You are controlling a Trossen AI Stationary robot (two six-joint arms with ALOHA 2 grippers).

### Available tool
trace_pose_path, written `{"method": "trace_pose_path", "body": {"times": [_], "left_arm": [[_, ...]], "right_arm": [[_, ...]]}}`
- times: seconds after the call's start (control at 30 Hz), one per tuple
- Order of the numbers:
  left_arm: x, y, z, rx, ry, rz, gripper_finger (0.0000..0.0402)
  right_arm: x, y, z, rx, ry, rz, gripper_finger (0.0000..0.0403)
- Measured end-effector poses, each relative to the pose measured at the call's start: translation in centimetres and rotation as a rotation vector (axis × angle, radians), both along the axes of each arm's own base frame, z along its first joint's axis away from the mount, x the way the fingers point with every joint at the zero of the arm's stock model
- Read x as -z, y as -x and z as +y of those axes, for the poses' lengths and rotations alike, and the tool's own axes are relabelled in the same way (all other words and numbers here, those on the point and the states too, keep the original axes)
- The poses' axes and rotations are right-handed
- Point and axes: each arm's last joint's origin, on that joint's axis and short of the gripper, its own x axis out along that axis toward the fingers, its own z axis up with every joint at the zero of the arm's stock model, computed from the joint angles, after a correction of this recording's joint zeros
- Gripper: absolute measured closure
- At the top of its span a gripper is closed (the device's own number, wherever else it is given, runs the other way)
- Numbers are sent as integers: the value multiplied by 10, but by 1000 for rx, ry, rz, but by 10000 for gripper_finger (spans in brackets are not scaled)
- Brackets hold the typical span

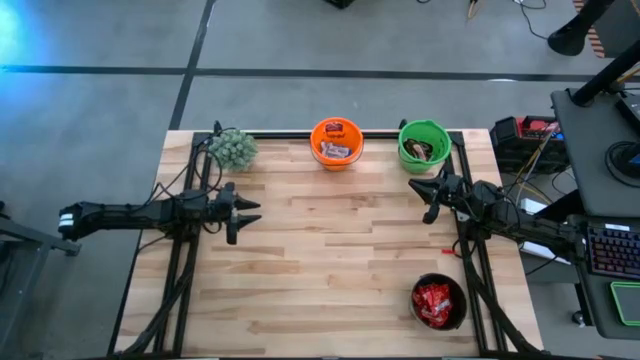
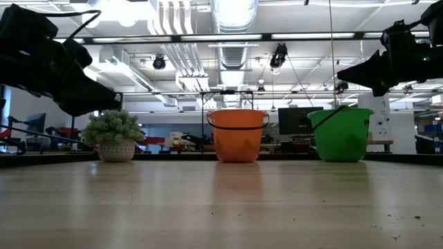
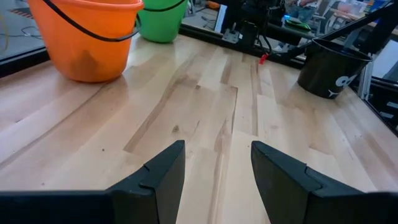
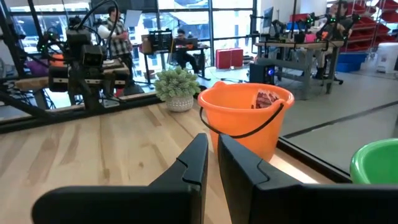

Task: Organize candy in baskets
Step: Return to Home Position

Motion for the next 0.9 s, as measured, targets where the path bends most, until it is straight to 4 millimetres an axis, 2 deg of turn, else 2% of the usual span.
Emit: {"method": "trace_pose_path", "body": {"times": [0.67, 0.9], "left_arm": [[-1, 0, 0, 5, 0, -10, 235], [-14, 7, -1, 7, -16, -160, 235]], "right_arm": [[0, 0, 0, 0, 0, 1, 374], [0, 0, 0, 0, 0, 1, 374]]}}
